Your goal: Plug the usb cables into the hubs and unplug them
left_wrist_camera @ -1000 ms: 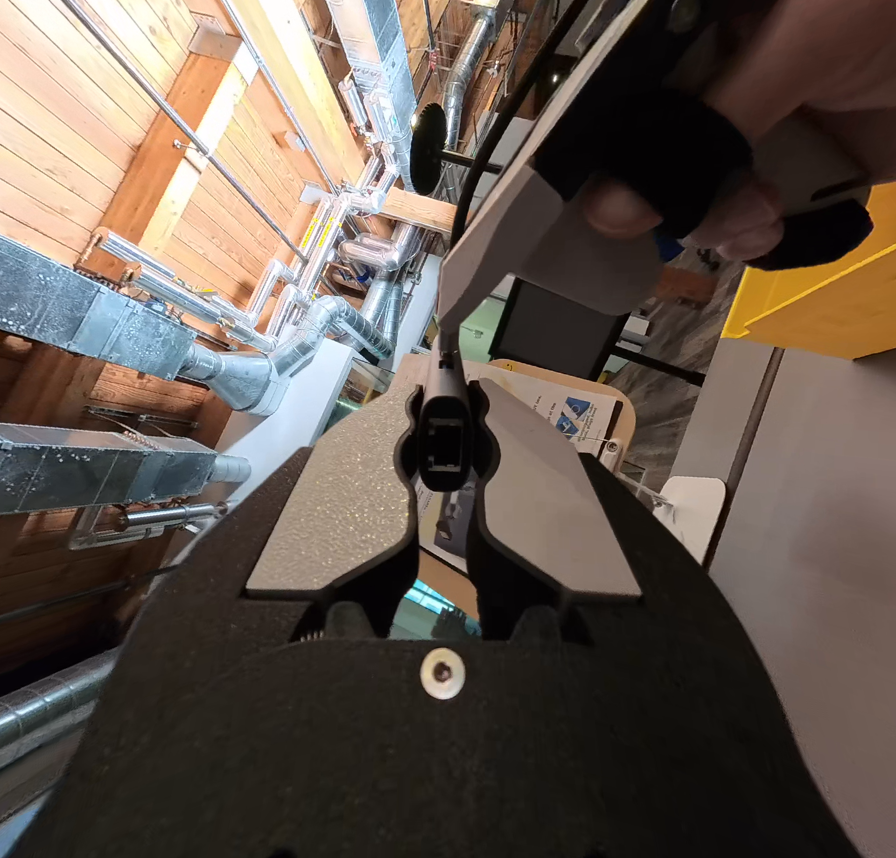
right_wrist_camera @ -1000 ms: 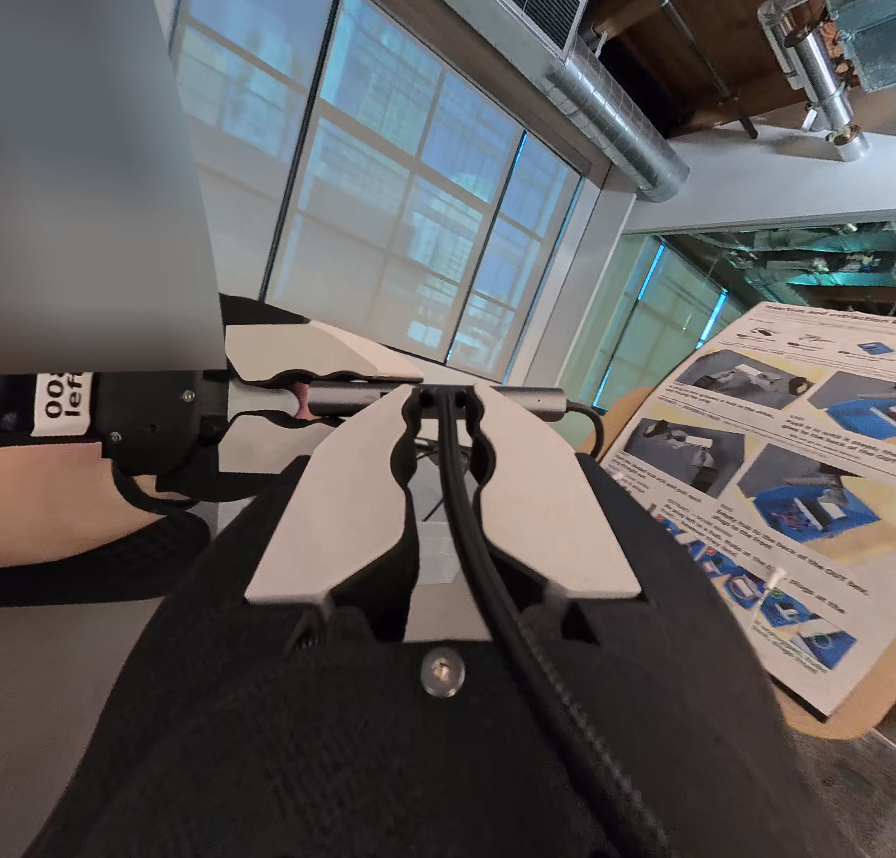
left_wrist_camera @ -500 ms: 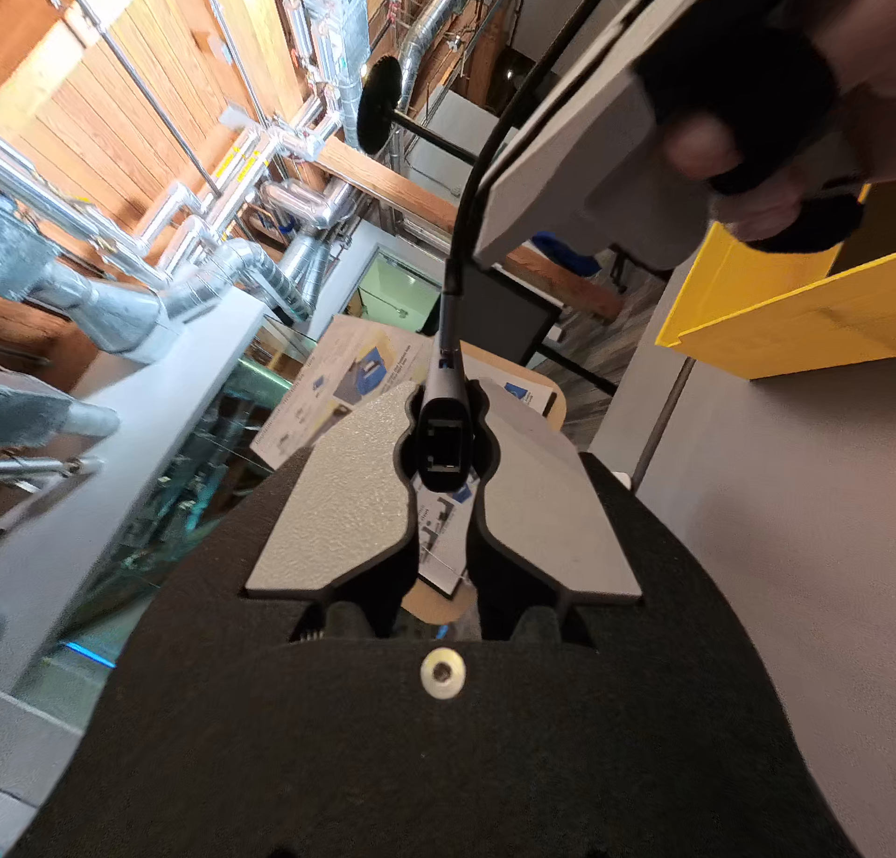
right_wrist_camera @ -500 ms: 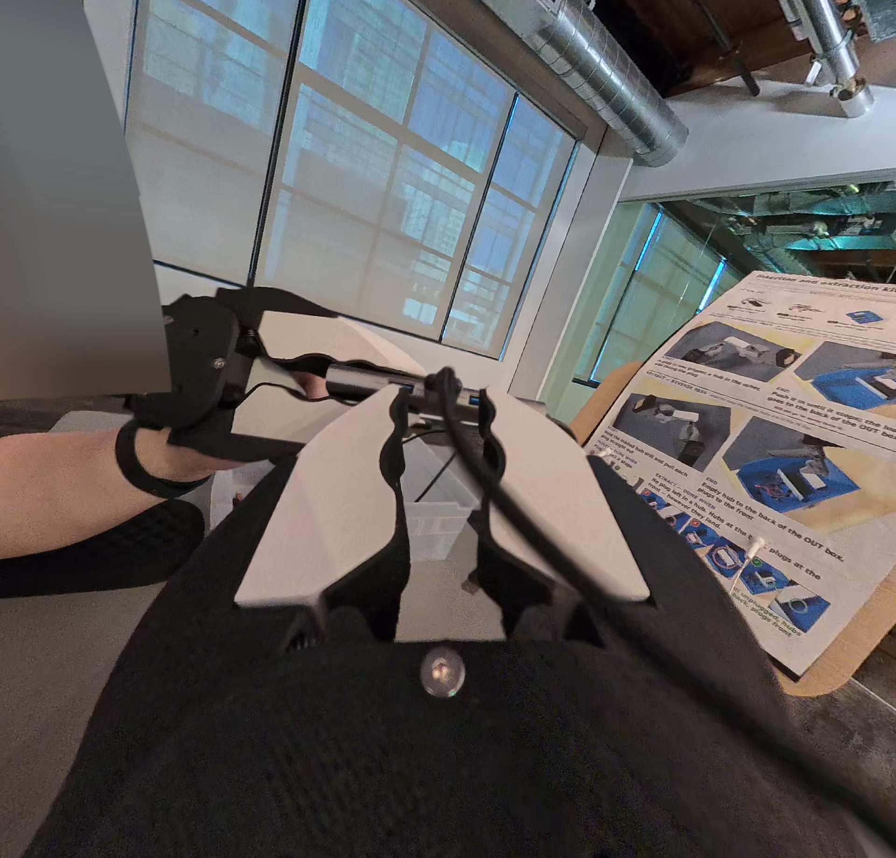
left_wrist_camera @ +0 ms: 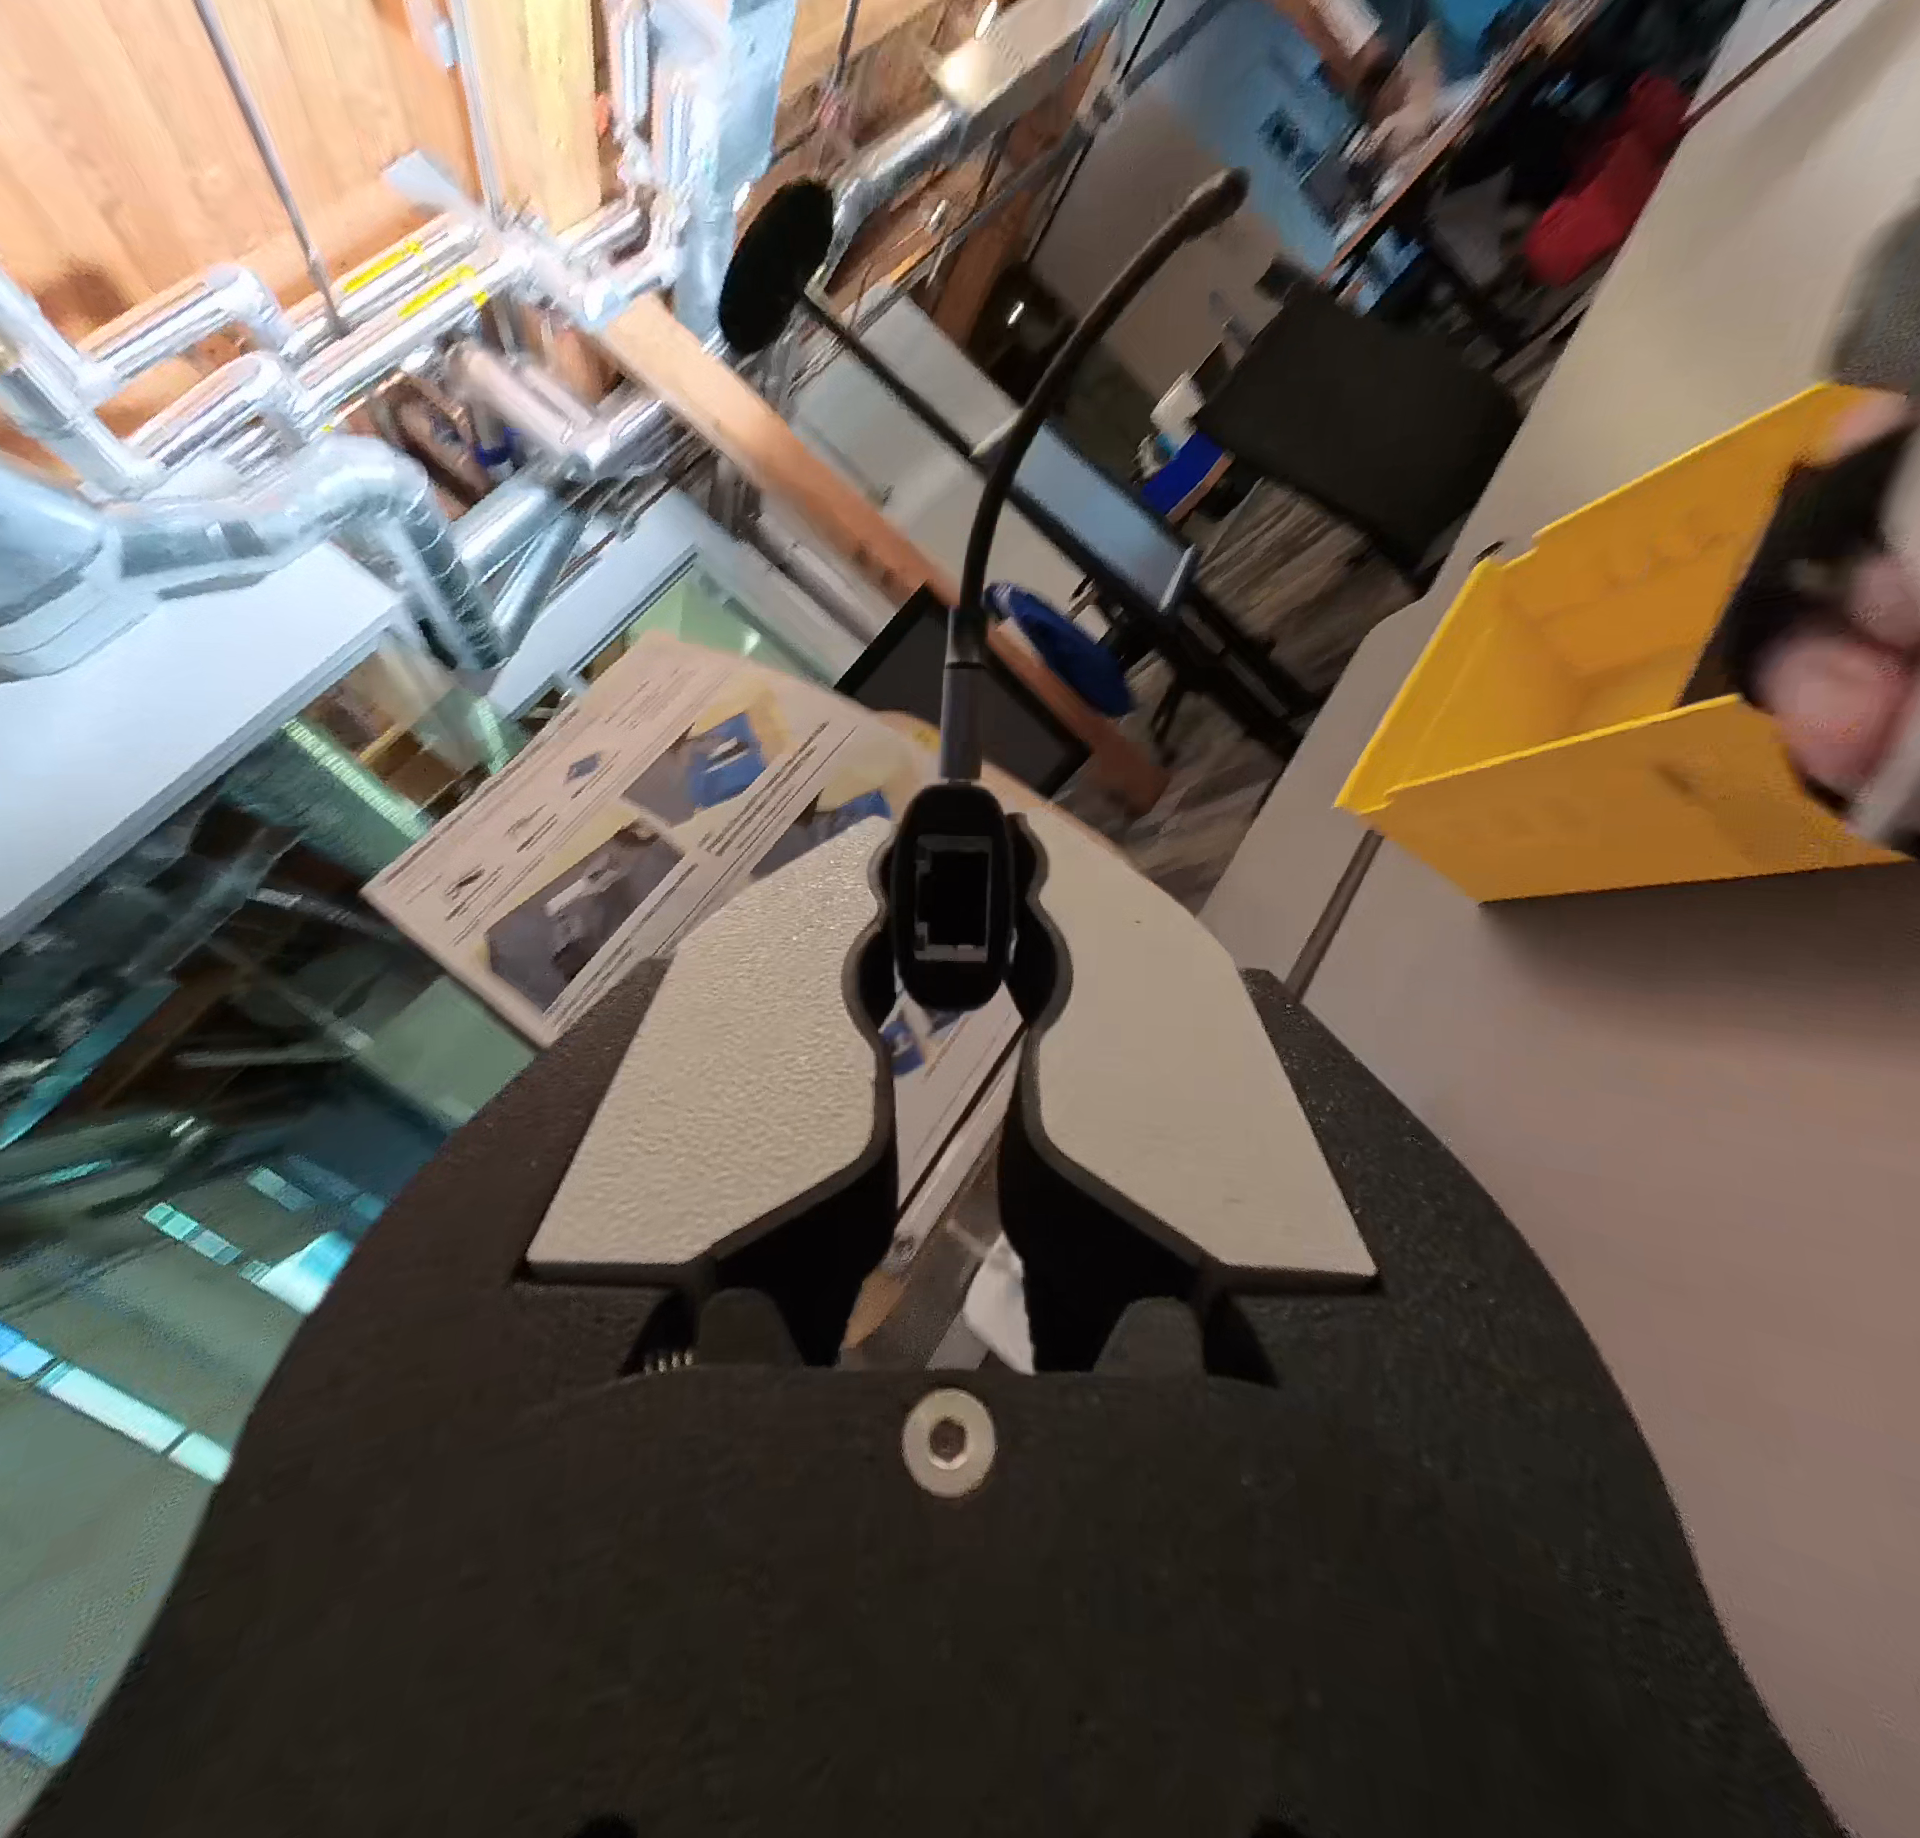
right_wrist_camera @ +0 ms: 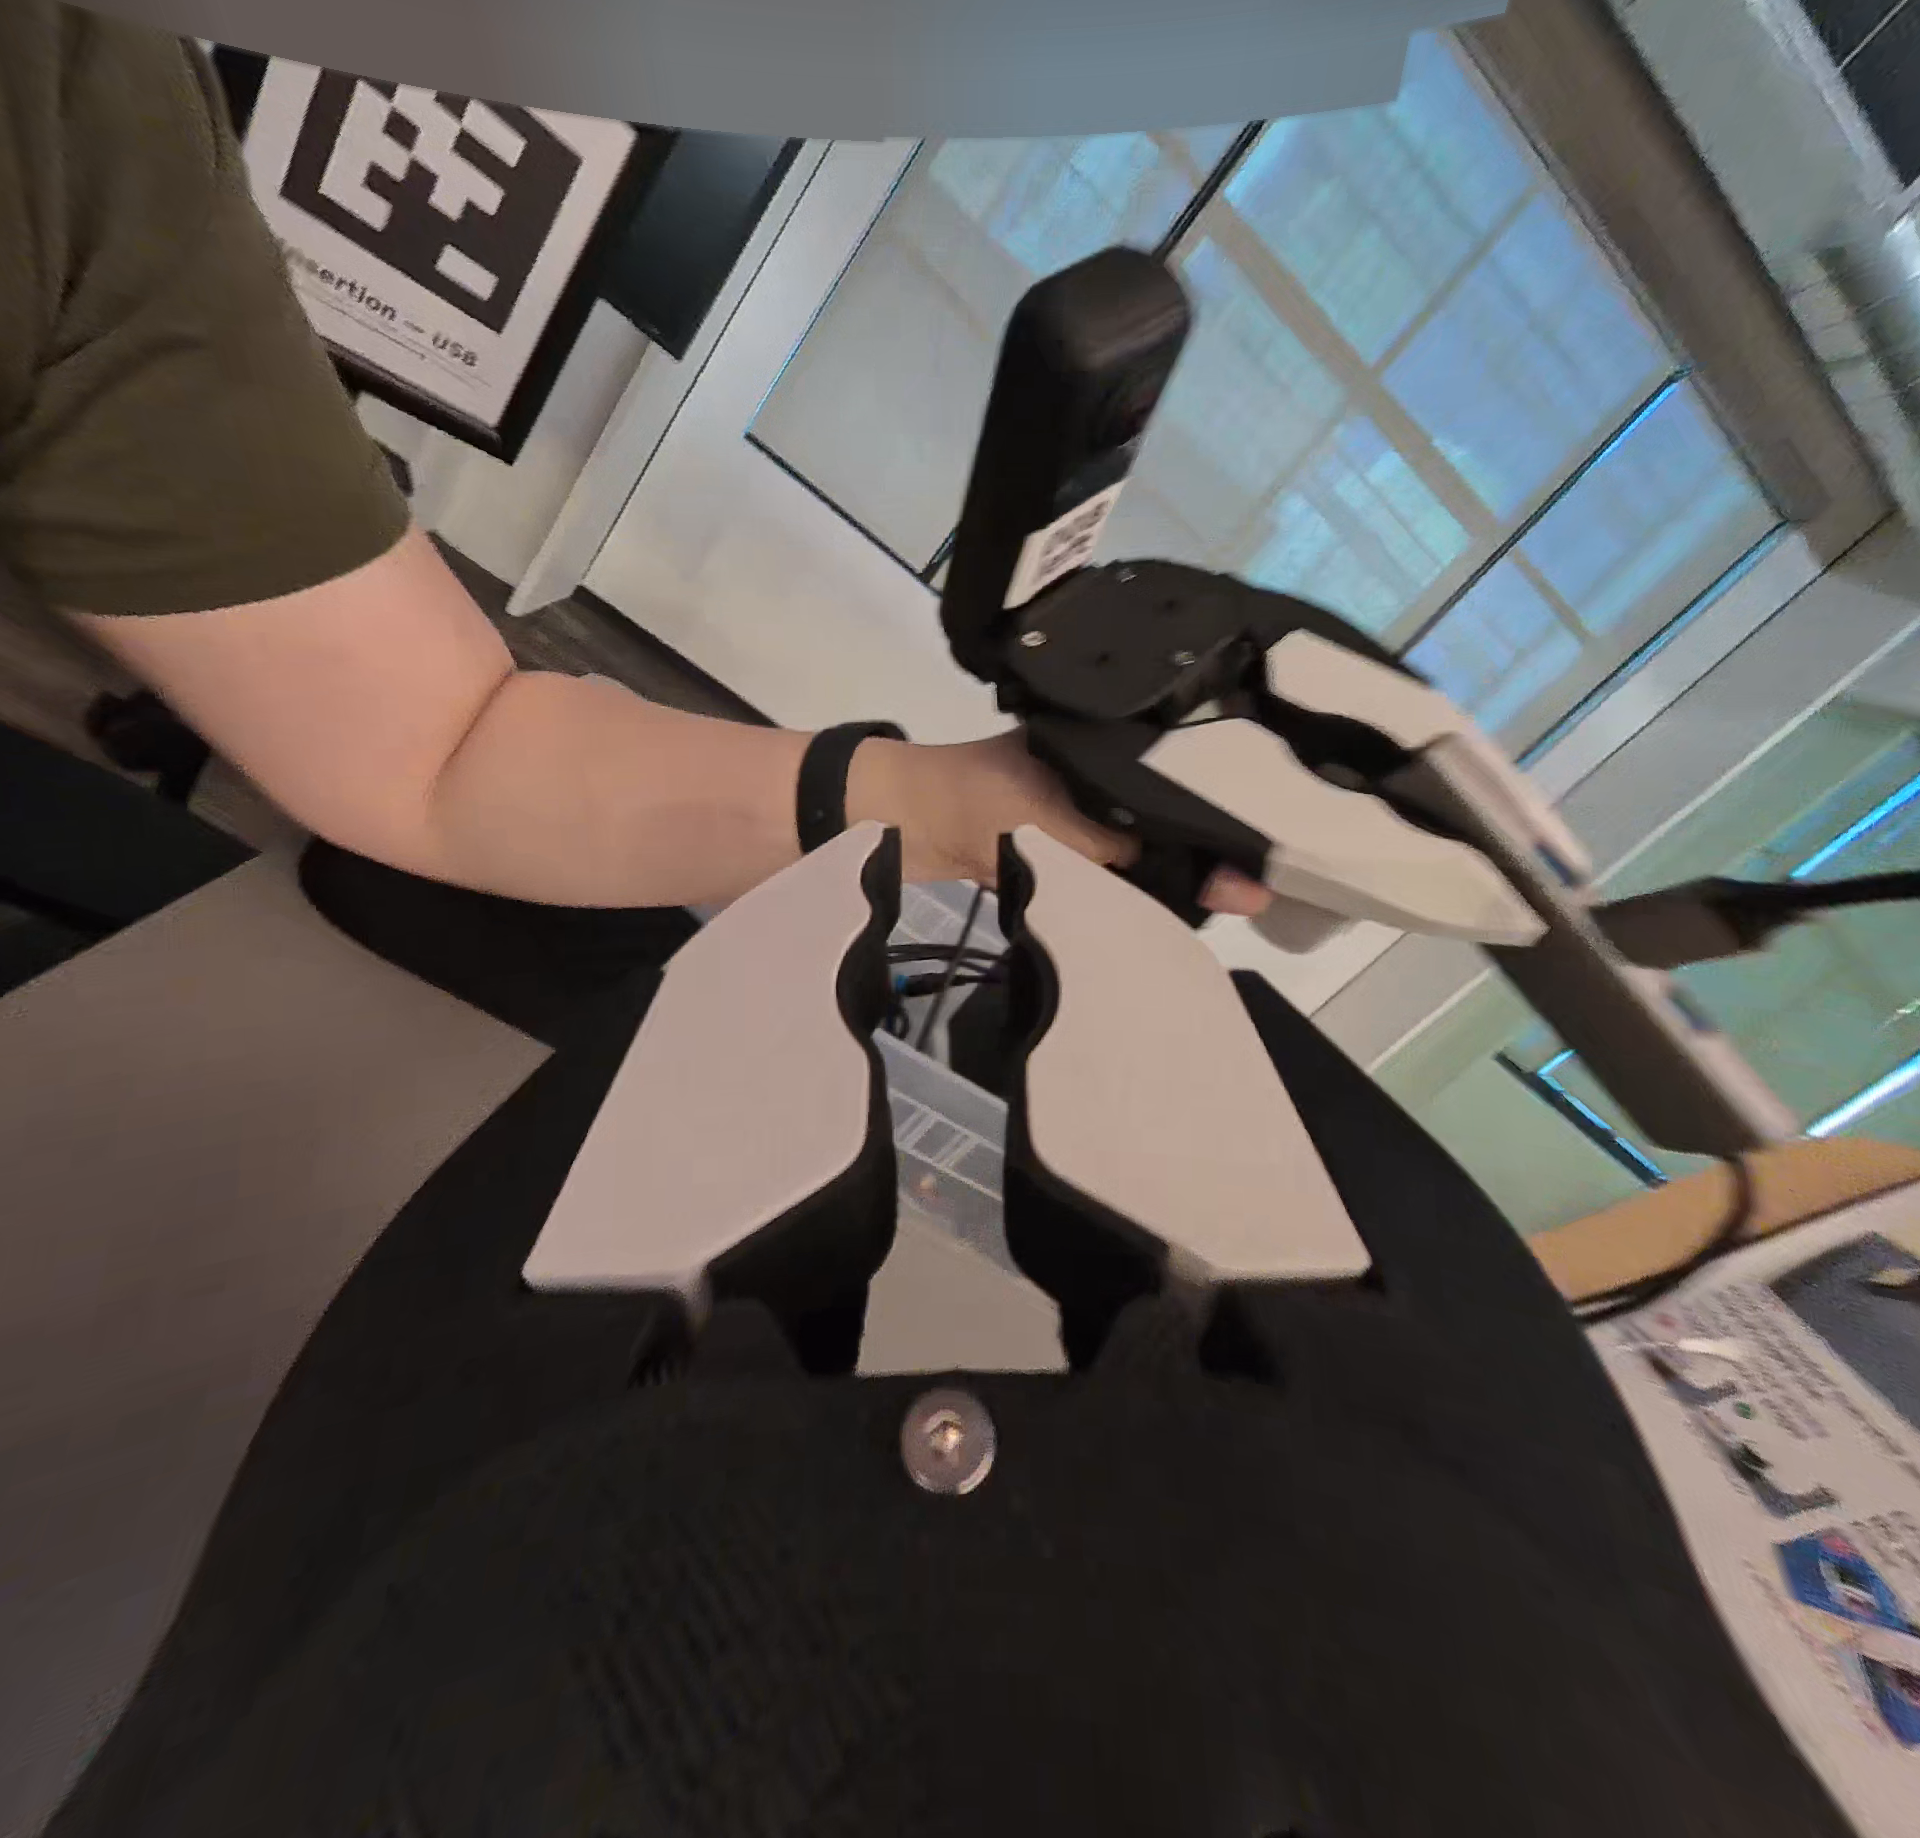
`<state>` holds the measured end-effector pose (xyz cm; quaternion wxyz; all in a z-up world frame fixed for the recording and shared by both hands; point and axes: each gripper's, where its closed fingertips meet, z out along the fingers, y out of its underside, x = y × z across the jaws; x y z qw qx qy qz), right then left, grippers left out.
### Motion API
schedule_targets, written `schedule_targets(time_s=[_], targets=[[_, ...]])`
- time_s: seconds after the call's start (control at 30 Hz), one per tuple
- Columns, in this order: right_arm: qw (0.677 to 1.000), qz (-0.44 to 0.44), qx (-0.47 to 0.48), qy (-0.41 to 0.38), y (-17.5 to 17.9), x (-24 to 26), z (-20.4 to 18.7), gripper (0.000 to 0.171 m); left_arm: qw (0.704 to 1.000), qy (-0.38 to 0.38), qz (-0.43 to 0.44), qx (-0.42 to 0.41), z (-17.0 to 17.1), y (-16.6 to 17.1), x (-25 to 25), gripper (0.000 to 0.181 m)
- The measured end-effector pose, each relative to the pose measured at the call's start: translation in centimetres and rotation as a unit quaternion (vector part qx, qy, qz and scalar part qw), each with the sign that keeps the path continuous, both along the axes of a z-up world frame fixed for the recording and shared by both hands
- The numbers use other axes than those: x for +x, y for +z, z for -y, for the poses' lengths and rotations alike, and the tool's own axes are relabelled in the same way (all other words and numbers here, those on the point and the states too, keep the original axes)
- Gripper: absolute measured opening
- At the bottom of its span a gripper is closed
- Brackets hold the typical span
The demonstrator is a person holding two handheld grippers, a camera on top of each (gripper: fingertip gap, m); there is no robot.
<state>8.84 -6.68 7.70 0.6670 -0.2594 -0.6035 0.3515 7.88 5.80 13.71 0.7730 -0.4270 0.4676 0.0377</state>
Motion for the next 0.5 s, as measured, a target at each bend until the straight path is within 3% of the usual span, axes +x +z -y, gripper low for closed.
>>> schedule_targets(time_s=[0.1,0.2,0.37,0.5], targets=[[0.999,-0.024,-0.008,-0.032,1.6,2.5,-2.3,0.017,0.999,-0.027,0.008,-0.022,0.5,0.1,0.0,0.016],[0.994,-0.009,0.011,-0.106,0.9,4.5,-6.0,0.017,0.998,-0.05,0.007,-0.038,1.2,-0.1,0.9,0.017],[0.977,-0.047,0.04,-0.205,1.0,7.0,-10.1,0.045,0.988,-0.129,-0.017,-0.083,3.2,-1.7,4.1,0.017],[0.979,-0.05,0.037,-0.196,1.5,7.7,-10.0,0.049,0.972,-0.204,-0.04,-0.11,5.3,-2.9,5.9,0.017]])
